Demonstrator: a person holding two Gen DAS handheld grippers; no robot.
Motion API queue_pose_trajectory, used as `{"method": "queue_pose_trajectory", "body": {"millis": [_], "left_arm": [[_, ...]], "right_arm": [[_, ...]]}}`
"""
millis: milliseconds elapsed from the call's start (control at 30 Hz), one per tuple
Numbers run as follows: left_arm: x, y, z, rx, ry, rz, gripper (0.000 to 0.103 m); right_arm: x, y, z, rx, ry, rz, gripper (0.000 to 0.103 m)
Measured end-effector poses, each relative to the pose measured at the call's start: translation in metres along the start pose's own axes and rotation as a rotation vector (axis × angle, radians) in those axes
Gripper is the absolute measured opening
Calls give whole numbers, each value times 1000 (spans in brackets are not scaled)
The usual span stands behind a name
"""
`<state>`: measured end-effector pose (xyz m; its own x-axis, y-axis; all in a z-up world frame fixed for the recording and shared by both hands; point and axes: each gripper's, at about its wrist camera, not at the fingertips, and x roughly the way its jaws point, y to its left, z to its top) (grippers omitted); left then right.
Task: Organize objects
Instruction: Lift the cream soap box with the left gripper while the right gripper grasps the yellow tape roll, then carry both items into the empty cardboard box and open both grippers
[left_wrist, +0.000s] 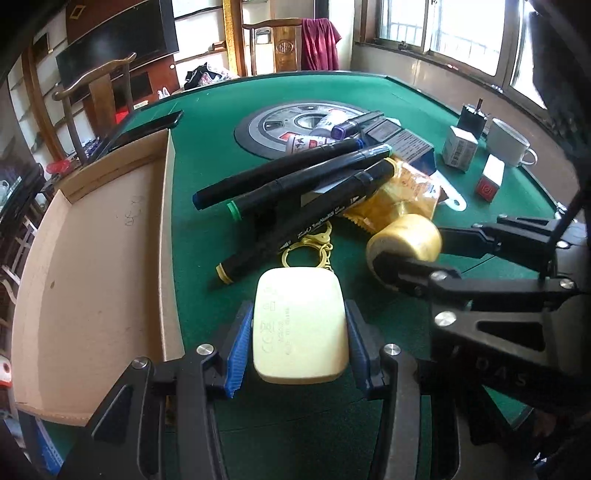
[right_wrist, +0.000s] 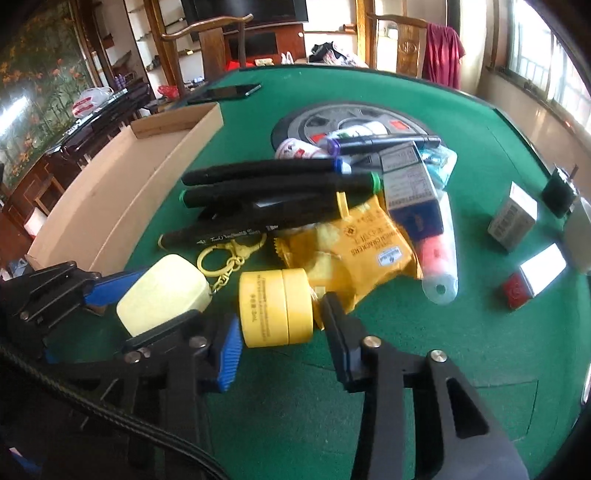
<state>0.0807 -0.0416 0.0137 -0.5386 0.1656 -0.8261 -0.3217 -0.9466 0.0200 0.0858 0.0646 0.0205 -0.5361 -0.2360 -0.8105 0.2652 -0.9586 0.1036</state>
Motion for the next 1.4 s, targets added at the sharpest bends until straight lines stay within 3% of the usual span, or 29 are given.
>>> {"method": "queue_pose_trajectory", "body": {"millis": [33,300,533,867,1167,1400], "left_arm": [[1,-1,1,-2,3,8,41],[-6,6,4,-65,-17,-48,41],[-37,5,11,-90,-76,-88,41],[-75,20,17,-119,-151,-77,41],[-100,61,18,-182,-213,-49,41],[-117,109,23,-236,-249,5,41]], "right_arm": [[-3,0,-1,-1,-8,8,30],[-30,-17,-12,65,-62,67,30],[-58,-27,-16,98,-110,103,30],[-76,-21,-19,86,-151,118,30],[-78,0,-8,35,-151,132,30],[-75,30,18,-26,-139,163,30]]}}
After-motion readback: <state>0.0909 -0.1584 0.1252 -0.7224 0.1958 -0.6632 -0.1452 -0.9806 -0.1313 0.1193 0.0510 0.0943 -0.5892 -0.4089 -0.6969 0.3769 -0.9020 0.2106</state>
